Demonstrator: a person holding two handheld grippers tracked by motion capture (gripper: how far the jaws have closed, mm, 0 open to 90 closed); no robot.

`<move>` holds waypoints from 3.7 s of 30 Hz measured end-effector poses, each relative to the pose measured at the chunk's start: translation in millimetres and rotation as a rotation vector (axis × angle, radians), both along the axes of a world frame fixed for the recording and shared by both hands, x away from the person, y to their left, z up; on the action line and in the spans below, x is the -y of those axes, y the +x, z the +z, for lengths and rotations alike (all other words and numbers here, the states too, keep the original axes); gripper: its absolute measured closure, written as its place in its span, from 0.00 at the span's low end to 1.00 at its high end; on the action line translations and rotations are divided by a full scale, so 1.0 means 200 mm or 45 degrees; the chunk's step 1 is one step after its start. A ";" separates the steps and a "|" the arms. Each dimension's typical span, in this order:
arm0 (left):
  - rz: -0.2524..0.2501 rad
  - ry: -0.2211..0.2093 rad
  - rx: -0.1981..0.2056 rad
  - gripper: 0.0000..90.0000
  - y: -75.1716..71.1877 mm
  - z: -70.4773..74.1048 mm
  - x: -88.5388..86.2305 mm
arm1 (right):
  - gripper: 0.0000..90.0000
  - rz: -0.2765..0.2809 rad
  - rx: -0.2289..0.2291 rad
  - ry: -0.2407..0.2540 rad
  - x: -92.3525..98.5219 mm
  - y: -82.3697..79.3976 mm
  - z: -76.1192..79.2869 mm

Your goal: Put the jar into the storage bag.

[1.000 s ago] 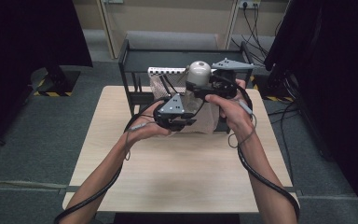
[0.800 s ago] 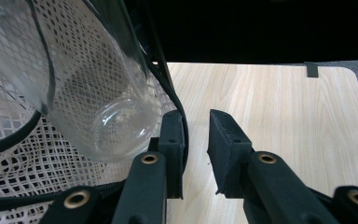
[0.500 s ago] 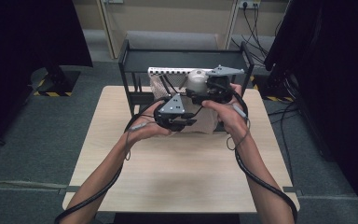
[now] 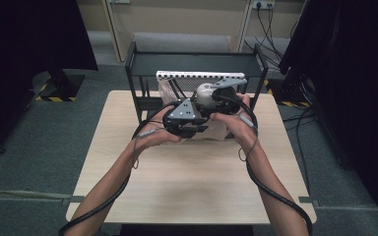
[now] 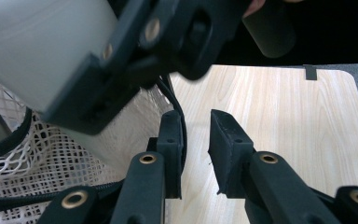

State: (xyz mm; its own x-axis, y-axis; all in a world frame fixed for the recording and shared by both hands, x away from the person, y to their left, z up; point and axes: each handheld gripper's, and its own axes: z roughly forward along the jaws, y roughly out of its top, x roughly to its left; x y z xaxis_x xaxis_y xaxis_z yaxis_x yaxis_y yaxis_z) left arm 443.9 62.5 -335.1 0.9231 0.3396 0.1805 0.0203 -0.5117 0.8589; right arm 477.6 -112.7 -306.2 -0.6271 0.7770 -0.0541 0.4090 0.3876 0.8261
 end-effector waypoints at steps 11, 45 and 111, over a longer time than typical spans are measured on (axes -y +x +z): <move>0.009 0.005 -0.008 0.81 0.01 -0.01 0.01 | 0.33 -0.014 -0.031 -0.068 -0.02 0.02 -0.05; 0.018 0.022 -0.030 0.79 0.03 0.00 0.02 | 0.17 -0.029 -0.051 0.200 0.10 -0.04 0.05; 0.025 -0.008 -0.041 0.74 0.02 -0.01 0.00 | 0.14 0.014 0.062 0.309 0.46 -0.41 -0.46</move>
State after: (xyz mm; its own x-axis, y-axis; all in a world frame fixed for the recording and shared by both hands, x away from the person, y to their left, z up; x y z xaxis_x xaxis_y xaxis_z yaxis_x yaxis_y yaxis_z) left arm 448.1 63.1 -337.1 0.9216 0.3585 0.1490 0.0575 -0.5057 0.8608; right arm 395.7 -205.2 -397.5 -0.6368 0.7641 0.1034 0.3636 0.1793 0.9141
